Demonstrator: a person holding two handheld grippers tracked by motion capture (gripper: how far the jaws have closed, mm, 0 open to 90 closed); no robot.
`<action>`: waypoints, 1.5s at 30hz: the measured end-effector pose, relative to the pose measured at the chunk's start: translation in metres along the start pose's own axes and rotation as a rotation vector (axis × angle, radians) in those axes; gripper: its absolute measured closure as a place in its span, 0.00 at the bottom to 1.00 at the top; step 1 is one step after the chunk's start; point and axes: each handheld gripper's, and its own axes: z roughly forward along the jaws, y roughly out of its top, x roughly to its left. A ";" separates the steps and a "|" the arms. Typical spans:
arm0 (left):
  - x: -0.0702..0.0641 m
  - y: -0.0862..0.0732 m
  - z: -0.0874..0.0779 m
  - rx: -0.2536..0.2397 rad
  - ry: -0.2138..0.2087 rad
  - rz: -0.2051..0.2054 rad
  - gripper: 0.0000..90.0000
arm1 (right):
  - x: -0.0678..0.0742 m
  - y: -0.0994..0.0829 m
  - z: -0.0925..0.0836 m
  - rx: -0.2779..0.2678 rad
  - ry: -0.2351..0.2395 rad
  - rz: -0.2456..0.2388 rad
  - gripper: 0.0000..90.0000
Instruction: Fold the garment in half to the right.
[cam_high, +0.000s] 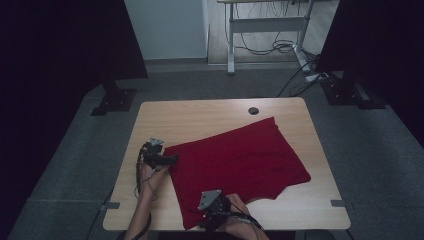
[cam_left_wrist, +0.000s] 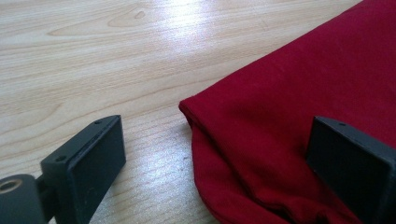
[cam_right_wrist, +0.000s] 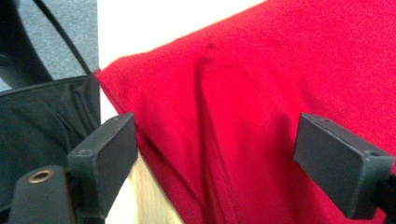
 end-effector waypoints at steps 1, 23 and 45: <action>0.000 0.000 0.000 0.000 0.000 0.000 0.06 | 0.001 0.003 0.003 0.001 0.005 -0.003 0.15; -0.015 -0.002 -0.010 -0.070 -0.096 0.049 0.91 | -0.006 0.008 0.002 -0.020 -0.096 0.107 0.87; -0.087 0.072 -0.030 -0.343 -0.110 0.233 0.92 | -0.049 -0.027 -0.108 -0.224 -0.250 0.291 0.89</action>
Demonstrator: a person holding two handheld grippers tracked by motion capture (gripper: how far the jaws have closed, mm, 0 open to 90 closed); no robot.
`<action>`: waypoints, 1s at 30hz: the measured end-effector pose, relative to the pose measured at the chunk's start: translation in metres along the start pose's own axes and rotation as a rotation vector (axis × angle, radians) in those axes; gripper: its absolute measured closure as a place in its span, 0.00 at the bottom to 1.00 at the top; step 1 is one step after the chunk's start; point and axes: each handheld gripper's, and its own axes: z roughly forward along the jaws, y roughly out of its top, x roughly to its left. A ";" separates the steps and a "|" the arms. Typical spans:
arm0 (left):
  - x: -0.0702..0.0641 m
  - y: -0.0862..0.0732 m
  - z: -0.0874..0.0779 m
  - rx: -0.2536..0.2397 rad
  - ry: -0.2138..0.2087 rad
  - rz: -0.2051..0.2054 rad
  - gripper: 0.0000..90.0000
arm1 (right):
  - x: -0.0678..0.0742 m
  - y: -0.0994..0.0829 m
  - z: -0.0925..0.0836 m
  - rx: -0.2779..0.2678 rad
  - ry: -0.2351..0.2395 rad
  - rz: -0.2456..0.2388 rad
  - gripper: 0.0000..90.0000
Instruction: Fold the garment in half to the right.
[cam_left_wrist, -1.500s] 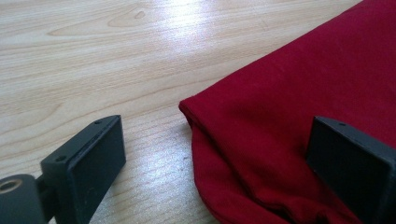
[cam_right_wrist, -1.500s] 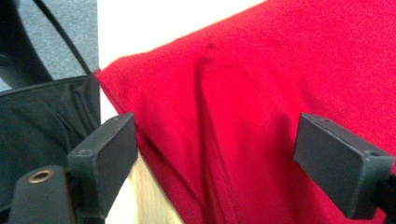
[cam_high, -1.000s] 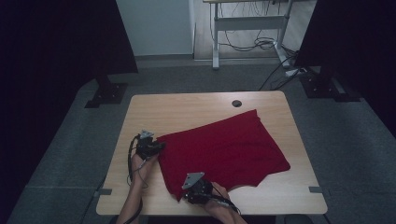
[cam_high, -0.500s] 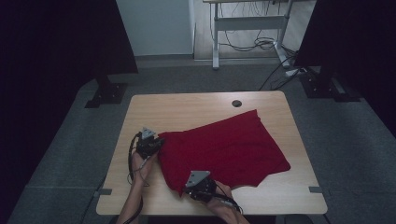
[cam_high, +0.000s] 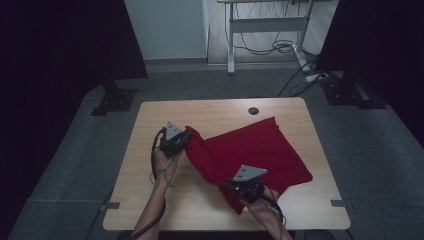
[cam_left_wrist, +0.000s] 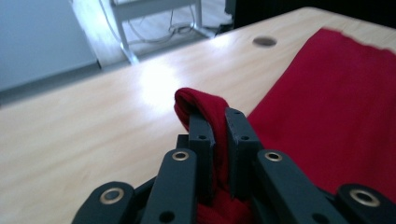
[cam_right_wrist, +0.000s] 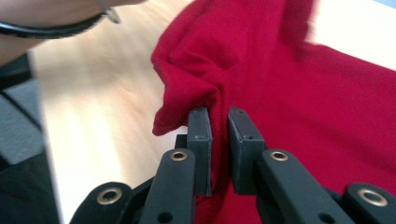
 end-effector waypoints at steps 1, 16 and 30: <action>-0.007 -0.004 0.015 0.032 -0.013 0.011 0.92 | -0.008 -0.007 -0.003 0.017 -0.022 0.026 0.89; -0.022 -0.041 0.052 0.252 -0.060 0.074 0.86 | -0.036 -0.054 0.021 0.178 0.005 0.159 0.86; 0.005 -0.075 -0.021 0.291 0.003 0.057 0.87 | 0.017 -0.032 0.052 0.199 0.051 0.049 0.81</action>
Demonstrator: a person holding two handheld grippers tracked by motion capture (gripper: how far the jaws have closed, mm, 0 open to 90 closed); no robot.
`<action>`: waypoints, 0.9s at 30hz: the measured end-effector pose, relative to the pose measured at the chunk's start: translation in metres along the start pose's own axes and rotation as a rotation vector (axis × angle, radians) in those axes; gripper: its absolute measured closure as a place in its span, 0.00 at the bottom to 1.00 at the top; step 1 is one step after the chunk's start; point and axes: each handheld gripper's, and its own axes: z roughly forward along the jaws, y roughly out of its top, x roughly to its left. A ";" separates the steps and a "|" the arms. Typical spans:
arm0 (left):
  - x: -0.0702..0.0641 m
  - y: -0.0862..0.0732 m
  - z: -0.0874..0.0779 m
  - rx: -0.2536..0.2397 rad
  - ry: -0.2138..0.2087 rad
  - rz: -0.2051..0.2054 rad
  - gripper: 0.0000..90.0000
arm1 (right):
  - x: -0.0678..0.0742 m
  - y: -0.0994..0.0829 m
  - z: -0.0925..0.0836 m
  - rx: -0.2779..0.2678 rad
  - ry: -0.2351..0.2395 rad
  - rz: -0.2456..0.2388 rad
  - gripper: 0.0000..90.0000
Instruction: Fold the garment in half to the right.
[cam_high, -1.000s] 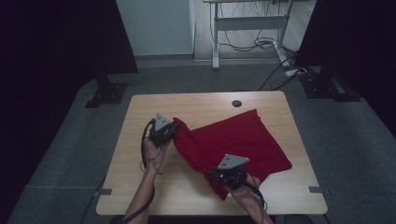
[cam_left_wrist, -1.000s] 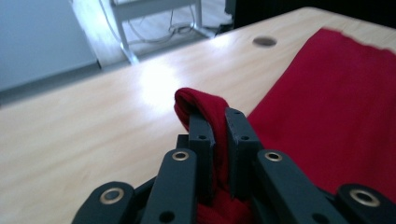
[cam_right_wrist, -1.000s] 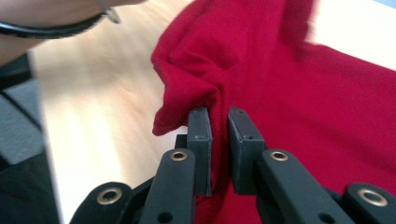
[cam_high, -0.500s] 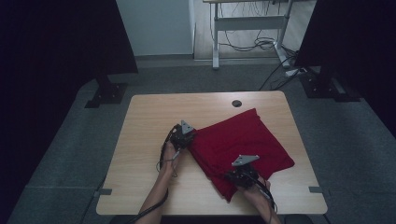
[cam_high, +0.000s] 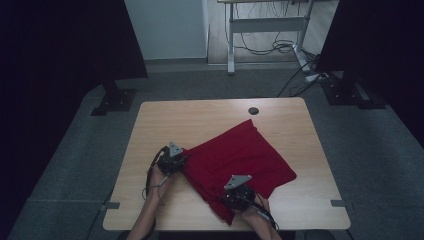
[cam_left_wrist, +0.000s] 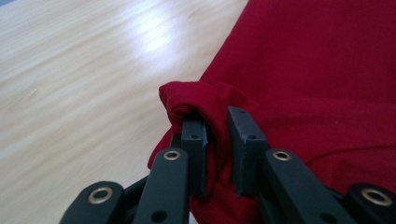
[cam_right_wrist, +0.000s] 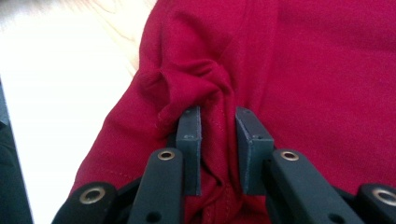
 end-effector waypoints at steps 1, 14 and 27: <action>0.000 0.000 0.000 0.000 0.000 0.000 0.87 | 0.000 0.000 0.000 0.000 0.000 0.000 0.81; 0.036 -0.003 -0.048 -0.063 -0.071 -0.064 0.88 | 0.018 0.010 0.007 -0.027 0.111 -0.031 0.87; 0.022 0.085 -0.073 -0.273 0.011 0.005 0.89 | -0.002 0.041 -0.082 -0.291 0.107 0.031 0.88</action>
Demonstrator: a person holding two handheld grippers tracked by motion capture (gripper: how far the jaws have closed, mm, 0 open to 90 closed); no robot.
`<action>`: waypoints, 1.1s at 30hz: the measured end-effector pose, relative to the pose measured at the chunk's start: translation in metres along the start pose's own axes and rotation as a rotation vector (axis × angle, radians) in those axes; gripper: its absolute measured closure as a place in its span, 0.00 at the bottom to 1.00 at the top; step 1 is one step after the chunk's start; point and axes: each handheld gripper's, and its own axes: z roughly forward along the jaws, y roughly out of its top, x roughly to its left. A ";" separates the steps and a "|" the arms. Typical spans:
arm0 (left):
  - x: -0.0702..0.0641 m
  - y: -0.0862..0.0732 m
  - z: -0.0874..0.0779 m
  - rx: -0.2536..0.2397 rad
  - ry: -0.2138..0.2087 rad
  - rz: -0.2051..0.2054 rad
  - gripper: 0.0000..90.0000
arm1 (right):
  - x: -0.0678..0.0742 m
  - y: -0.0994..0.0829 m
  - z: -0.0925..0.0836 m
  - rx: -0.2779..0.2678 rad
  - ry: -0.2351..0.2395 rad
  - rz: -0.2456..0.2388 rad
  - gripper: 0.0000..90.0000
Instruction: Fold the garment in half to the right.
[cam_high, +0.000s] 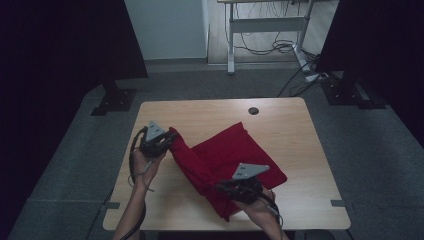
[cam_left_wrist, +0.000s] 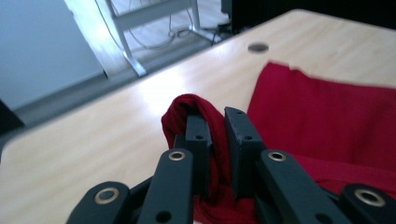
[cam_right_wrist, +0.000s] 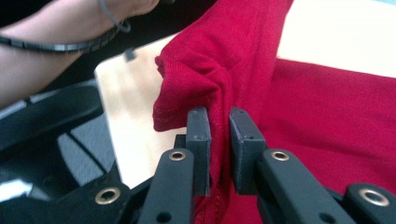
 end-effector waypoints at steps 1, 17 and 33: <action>-0.009 0.000 0.034 -0.008 -0.015 -0.016 0.89 | 0.000 0.000 0.000 0.000 0.000 0.000 0.88; -0.036 -0.070 0.107 0.251 -0.079 0.018 0.90 | -0.048 -0.076 0.030 0.251 -0.130 0.150 0.87; -0.011 -0.111 0.032 0.255 -0.082 -0.092 0.92 | 0.012 -0.070 0.065 0.274 0.031 0.011 0.89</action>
